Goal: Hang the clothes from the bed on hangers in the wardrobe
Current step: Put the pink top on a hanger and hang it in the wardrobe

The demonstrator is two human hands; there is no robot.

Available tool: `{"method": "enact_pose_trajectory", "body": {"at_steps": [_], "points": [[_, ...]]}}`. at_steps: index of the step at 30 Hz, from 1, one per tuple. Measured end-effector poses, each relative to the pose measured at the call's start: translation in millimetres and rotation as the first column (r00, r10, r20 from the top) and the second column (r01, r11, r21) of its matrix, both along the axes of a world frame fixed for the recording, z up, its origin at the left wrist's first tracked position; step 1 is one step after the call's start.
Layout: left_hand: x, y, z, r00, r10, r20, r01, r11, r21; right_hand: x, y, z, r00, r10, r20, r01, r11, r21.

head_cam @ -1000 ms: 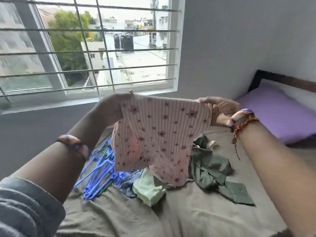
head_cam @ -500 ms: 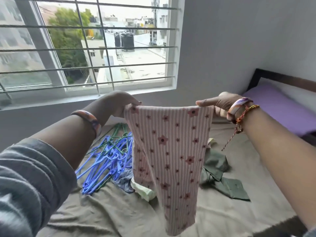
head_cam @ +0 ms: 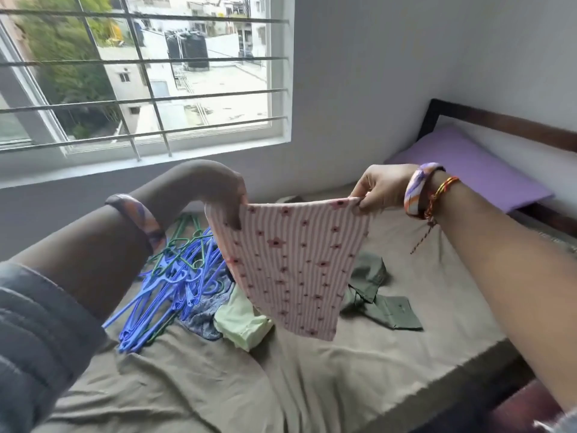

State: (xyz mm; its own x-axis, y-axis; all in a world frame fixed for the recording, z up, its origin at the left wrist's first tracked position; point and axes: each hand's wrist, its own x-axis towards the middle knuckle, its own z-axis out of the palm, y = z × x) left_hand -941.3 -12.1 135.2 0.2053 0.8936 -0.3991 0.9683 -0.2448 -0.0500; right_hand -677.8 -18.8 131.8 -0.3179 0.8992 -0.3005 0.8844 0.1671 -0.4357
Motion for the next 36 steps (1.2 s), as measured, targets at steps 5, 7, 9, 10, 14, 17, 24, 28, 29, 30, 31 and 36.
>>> {"method": "enact_pose_trajectory", "body": {"at_steps": [5,7,9,10,14,17,24,28,29,30,31,36], "points": [[14.3,11.0,-13.2,0.997,-0.076,0.007,0.075,0.996,0.054,15.7,0.2,-3.1,0.993,0.051,0.107,-0.047,0.998,-0.040],[18.4,15.7,-17.8,0.991,-0.121,0.062,0.112,0.986,0.124,29.0,4.9,-13.4,1.000,0.009,0.030,-0.009,1.000,-0.015],[30.4,24.4,-27.5,0.989,-0.132,0.069,0.117,0.975,0.188,42.9,10.6,-29.3,0.999,-0.024,-0.041,0.022,0.999,-0.038],[38.7,28.0,-33.6,0.988,-0.138,0.074,0.120,0.972,0.203,48.9,12.5,-39.7,0.997,-0.057,-0.055,0.056,0.998,-0.029],[75.4,47.7,-62.8,0.985,-0.110,0.133,0.074,0.966,0.247,74.5,12.8,-77.6,0.970,-0.228,-0.084,0.234,0.969,0.075],[97.6,60.4,-63.5,0.966,-0.120,0.230,0.040,0.945,0.324,95.1,8.1,-63.2,0.936,-0.290,-0.201,0.312,0.946,0.092],[76.4,57.8,-59.6,0.907,-0.249,0.339,0.142,0.940,0.310,71.2,-23.9,-6.8,0.964,-0.111,-0.242,0.080,0.988,-0.134],[7.5,37.9,-114.3,0.918,-0.205,0.338,0.142,0.969,0.201,-5.1,-37.8,-59.0,0.961,0.191,-0.201,-0.231,0.952,-0.200],[-13.1,32.4,-135.5,0.924,-0.164,0.345,0.109,0.979,0.172,-30.6,-43.0,-83.7,0.952,0.234,-0.199,-0.274,0.939,-0.209],[-34.8,26.1,-157.4,0.938,-0.099,0.332,0.056,0.989,0.137,-57.2,-50.5,-109.4,0.944,0.265,-0.198,-0.306,0.927,-0.215],[-57.6,16.9,-179.2,0.955,-0.021,0.296,-0.010,0.995,0.103,-82.4,-59.7,-137.8,0.943,0.258,-0.212,-0.308,0.916,-0.258],[-163.2,-50.5,-276.9,0.982,0.166,-0.093,-0.187,0.930,-0.316,-180.8,-110.2,-249.1,0.922,0.357,-0.151,-0.382,0.769,-0.513]]}}
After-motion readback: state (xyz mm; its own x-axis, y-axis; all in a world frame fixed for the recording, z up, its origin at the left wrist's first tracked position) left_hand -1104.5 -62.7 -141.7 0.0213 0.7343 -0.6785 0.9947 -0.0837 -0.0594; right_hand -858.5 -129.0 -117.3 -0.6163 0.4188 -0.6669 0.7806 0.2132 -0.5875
